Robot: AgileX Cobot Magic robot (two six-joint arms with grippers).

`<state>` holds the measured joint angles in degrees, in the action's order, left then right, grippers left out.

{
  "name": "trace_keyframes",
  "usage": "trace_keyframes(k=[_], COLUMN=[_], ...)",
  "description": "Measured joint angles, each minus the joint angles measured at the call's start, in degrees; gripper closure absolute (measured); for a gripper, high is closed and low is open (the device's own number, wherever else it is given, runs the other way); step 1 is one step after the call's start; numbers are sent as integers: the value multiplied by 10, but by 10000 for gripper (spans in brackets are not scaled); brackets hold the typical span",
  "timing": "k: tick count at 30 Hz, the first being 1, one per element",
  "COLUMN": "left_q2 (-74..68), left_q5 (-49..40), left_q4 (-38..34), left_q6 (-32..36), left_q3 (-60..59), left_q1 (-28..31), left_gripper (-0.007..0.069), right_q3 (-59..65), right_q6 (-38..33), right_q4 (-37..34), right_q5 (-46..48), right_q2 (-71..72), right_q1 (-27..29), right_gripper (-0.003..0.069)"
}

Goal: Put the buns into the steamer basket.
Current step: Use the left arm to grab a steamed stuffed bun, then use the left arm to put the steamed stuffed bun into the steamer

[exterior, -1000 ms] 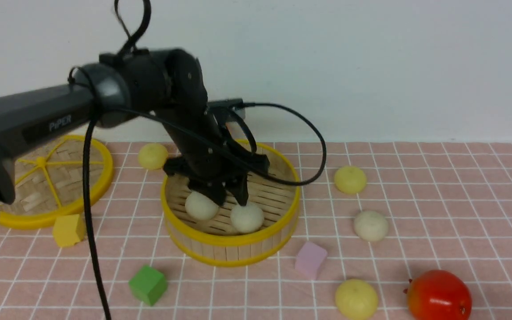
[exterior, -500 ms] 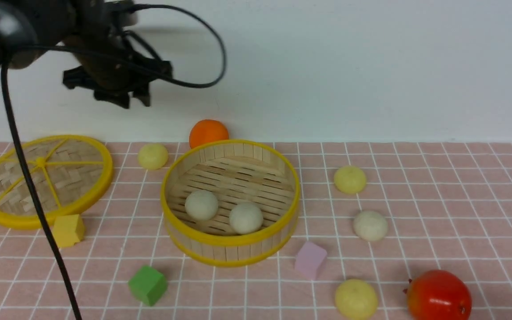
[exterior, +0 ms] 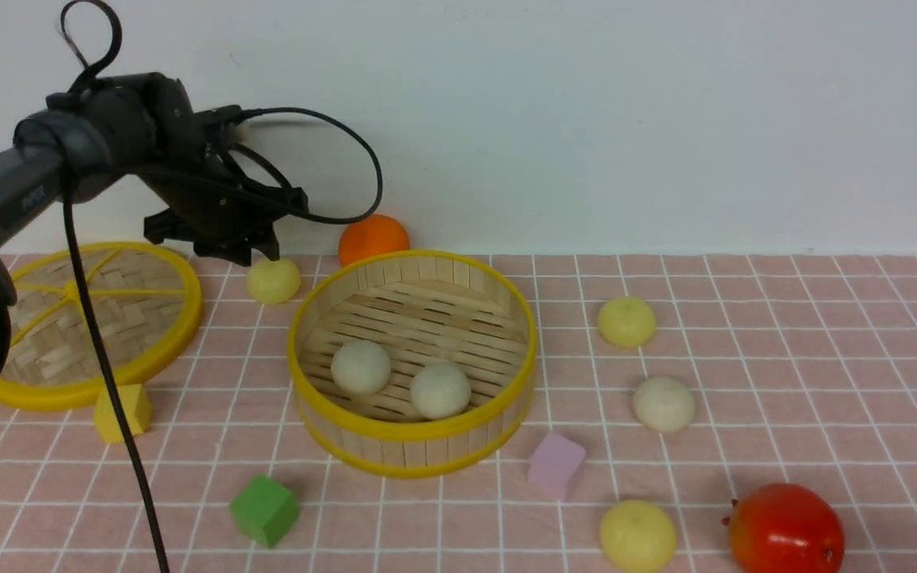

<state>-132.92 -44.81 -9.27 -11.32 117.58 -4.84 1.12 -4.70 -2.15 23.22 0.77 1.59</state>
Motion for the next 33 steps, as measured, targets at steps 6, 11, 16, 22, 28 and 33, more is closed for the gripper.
trace_keyframes(k=[6,11,16,22,28,33], left_q2=[-16,-31,-38,-38,-15,63], left_q5=[13,13,25,25,-22,-100], left_q4=[-1,-2,-2,-4,-6,-50], left_q6=[2,2,14,21,24,54], left_q3=[3,3,5,6,6,6], left_q1=[0,0,0,0,0,-1], left_gripper=[349,349,369,535,612,612], right_q3=[0,0,0,0,0,0], right_q6=[0,0,0,0,0,0], right_q4=[0,0,0,0,1,1], right_q5=[0,0,0,0,0,0], right_q2=[0,0,0,0,0,0], right_q1=[0,0,0,0,0,0], right_gripper=[419,419,419,419,419,419])
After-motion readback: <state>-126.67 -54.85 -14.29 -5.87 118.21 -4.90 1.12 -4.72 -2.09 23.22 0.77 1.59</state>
